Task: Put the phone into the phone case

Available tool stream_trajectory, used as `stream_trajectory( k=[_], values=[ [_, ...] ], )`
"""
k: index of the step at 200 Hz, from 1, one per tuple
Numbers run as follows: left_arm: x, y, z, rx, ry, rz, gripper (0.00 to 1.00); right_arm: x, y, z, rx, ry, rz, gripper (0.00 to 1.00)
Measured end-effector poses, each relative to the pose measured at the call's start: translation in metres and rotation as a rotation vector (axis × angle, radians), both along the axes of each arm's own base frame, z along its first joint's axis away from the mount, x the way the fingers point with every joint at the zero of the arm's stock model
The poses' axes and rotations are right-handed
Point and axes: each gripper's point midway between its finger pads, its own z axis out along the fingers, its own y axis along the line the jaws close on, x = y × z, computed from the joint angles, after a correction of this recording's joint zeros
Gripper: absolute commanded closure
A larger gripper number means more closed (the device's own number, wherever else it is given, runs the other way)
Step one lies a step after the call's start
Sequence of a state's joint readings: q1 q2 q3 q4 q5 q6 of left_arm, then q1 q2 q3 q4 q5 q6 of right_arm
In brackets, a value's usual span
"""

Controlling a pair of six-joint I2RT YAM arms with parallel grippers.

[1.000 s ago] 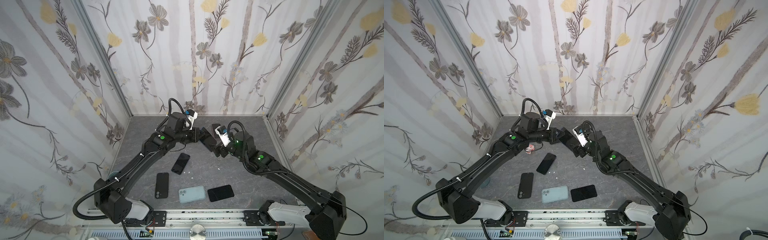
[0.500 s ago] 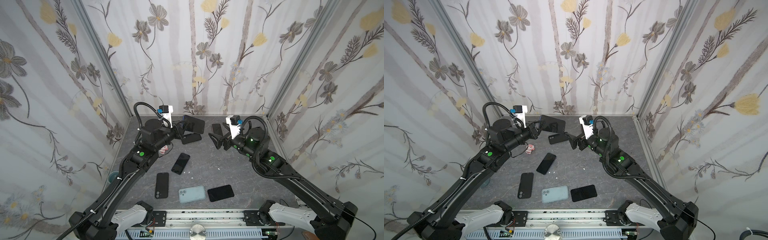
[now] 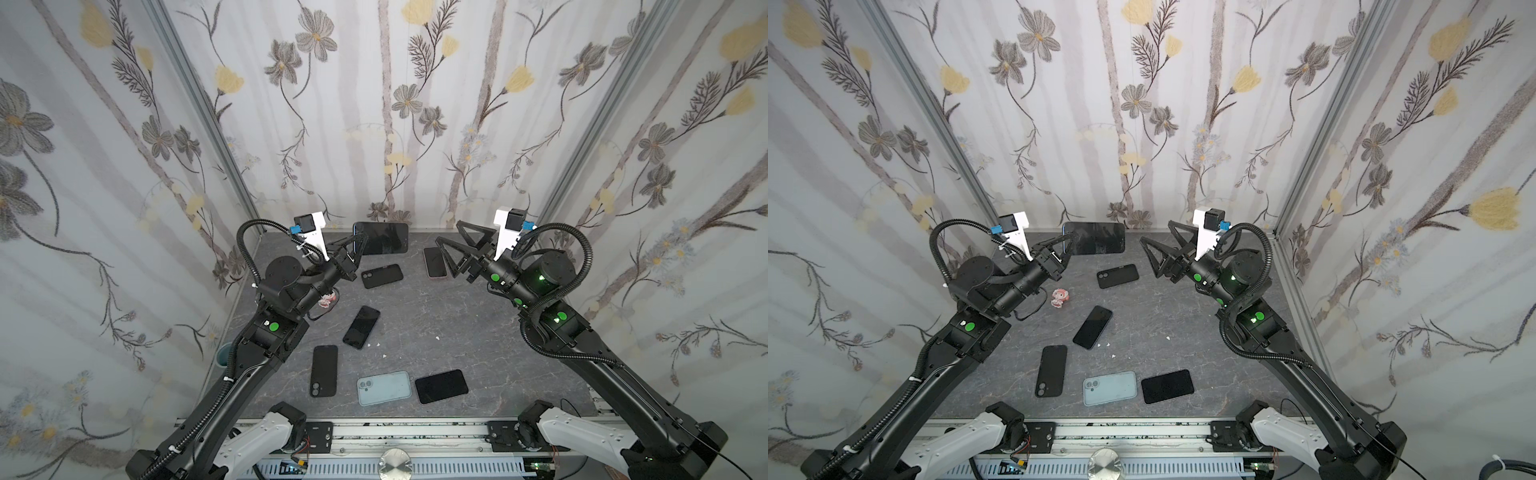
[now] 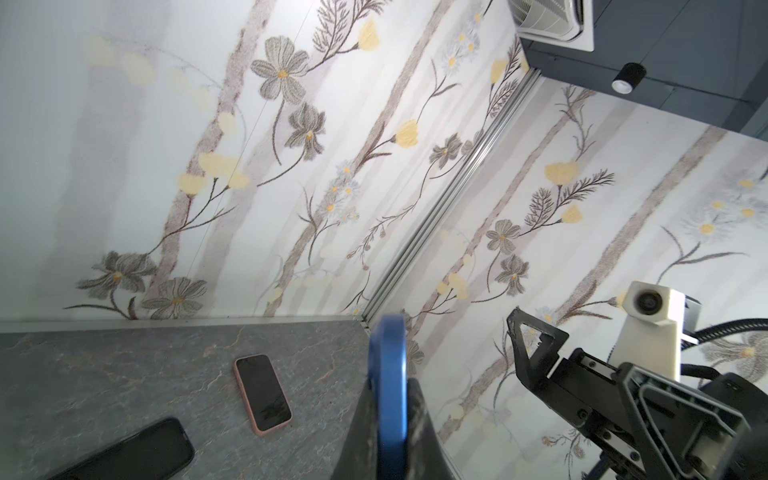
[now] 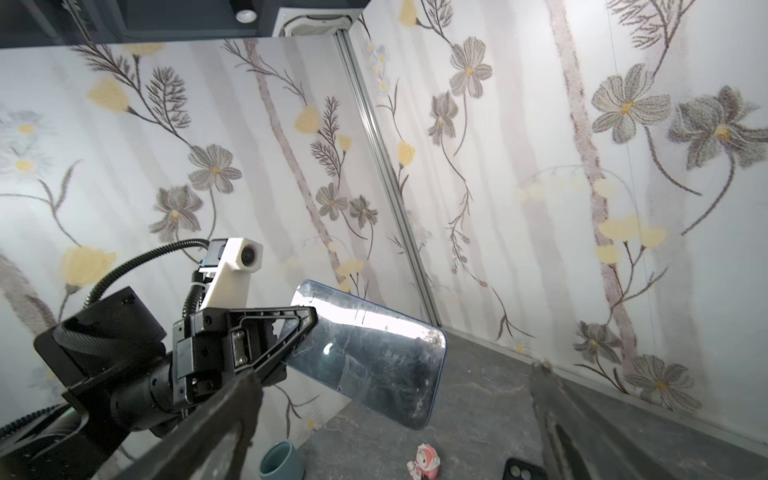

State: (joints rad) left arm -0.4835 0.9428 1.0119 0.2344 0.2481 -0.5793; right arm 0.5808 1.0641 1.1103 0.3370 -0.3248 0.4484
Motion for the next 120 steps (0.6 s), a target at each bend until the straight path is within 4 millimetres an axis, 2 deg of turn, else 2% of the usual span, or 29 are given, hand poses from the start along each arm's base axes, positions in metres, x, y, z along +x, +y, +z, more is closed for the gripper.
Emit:
stream_trajectory(
  k=[48, 70, 98, 120],
  values=[
    [-0.019, 0.011, 0.022, -0.082, -0.109, -0.005, 1.0, -0.007, 0.022, -0.004, 0.029, 0.02, 0.187, 0.37],
    [-0.022, 0.012, 0.027, -0.103, -0.137, -0.008, 1.0, -0.009, 0.034, -0.01, 0.03, 0.038, 0.269, 0.35],
    [-0.022, 0.01, 0.024, -0.124, -0.141, -0.026, 1.0, -0.012, 0.046, -0.015, 0.02, 0.055, 0.349, 0.27],
    [-0.025, 0.007, 0.025, -0.141, -0.144, -0.056, 1.0, -0.012, 0.051, -0.018, 0.014, 0.062, 0.382, 0.29]
  ],
)
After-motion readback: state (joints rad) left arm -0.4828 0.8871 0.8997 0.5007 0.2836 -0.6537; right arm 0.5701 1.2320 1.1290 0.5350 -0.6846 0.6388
